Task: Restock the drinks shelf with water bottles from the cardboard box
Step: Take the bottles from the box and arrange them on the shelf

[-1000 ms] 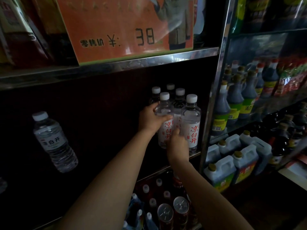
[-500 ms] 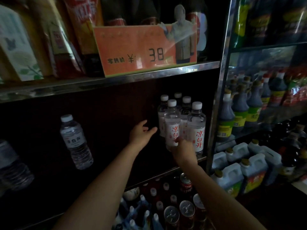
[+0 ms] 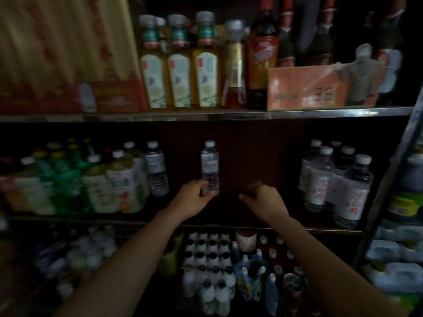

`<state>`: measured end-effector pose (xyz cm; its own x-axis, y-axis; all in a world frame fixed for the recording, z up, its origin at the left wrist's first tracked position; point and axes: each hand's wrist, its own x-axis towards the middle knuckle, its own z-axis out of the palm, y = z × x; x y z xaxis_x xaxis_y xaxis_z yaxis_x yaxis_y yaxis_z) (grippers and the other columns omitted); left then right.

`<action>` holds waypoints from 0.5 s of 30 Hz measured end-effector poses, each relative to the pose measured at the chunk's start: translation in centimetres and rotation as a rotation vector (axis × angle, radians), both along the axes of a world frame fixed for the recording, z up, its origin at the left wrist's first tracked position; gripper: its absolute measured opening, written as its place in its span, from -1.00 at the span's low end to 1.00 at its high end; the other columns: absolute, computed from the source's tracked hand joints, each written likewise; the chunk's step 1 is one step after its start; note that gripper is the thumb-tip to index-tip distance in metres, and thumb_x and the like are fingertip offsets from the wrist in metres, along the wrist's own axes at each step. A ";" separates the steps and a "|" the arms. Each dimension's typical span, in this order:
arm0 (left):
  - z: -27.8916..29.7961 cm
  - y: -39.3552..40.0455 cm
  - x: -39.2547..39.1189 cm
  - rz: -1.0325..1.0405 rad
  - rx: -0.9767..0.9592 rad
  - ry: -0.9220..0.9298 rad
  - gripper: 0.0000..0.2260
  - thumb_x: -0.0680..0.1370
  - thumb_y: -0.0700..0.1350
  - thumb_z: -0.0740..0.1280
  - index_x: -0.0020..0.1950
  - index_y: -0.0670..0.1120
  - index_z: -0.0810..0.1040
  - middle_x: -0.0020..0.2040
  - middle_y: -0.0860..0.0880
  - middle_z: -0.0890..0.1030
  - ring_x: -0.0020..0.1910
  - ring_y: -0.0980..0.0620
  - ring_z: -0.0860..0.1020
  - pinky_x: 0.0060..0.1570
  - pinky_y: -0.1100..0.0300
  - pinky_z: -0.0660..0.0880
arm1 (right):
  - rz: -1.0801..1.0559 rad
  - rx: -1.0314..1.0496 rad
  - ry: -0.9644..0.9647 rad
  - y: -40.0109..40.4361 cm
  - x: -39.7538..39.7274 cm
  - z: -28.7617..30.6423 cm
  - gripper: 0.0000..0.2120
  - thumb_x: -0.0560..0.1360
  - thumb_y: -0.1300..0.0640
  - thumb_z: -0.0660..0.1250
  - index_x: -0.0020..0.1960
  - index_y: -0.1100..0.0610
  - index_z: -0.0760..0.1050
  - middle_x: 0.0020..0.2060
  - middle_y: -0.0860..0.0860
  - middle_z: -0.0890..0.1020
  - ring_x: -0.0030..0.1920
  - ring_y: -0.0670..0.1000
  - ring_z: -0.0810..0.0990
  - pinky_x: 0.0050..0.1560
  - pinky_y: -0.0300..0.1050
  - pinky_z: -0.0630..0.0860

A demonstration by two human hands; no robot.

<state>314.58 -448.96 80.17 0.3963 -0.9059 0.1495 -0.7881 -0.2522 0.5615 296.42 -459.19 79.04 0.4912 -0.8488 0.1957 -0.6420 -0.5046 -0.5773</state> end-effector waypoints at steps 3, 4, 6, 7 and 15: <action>0.9 5.9 2.4 0.120 0.060 -0.078 -0.55 0.59 0.12 0.21 0.41 -0.07 0.38 0.35 -0.05 0.46 0.29 0.00 0.45 0.21 0.20 0.39 | 0.152 -0.023 0.000 4.1 4.0 0.9 -0.55 0.50 -0.12 0.34 0.25 0.14 0.47 0.12 0.12 0.60 0.10 0.11 0.58 0.03 -0.08 0.53; 1.2 7.9 3.3 0.147 0.066 -0.090 -0.54 0.59 0.13 0.20 0.42 -0.08 0.37 0.37 -0.05 0.45 0.31 0.00 0.44 0.21 0.22 0.38 | 0.200 -0.027 -0.010 5.6 5.3 1.1 -0.55 0.49 -0.13 0.34 0.25 0.13 0.48 0.14 0.12 0.59 0.11 0.10 0.58 0.04 -0.07 0.53; 1.7 12.2 4.4 0.197 0.076 -0.114 -0.55 0.61 0.12 0.18 0.43 -0.08 0.36 0.38 -0.03 0.44 0.31 0.00 0.44 0.13 0.26 0.36 | 0.290 -0.035 -0.013 8.9 7.6 1.4 -0.51 0.50 -0.14 0.33 0.31 0.13 0.45 0.20 0.11 0.56 0.16 0.10 0.55 0.10 -0.08 0.52; 1.9 14.4 4.8 0.229 0.081 -0.117 -0.55 0.61 0.11 0.18 0.44 -0.08 0.34 0.39 -0.03 0.43 0.31 0.00 0.43 0.12 0.27 0.36 | 0.342 -0.044 -0.004 10.6 8.5 1.5 -0.49 0.51 -0.15 0.31 0.34 0.13 0.43 0.23 0.11 0.53 0.20 0.10 0.53 0.12 -0.10 0.50; 0.4 35.8 6.2 0.510 0.119 0.001 -0.53 0.60 0.11 0.19 0.43 -0.12 0.35 0.34 -0.09 0.46 0.26 -0.05 0.48 0.08 0.22 0.40 | 0.713 0.020 0.058 26.9 15.1 0.6 -0.53 0.55 -0.14 0.26 0.33 0.13 0.40 0.12 0.09 0.57 0.00 0.06 0.57 -0.11 -0.11 0.52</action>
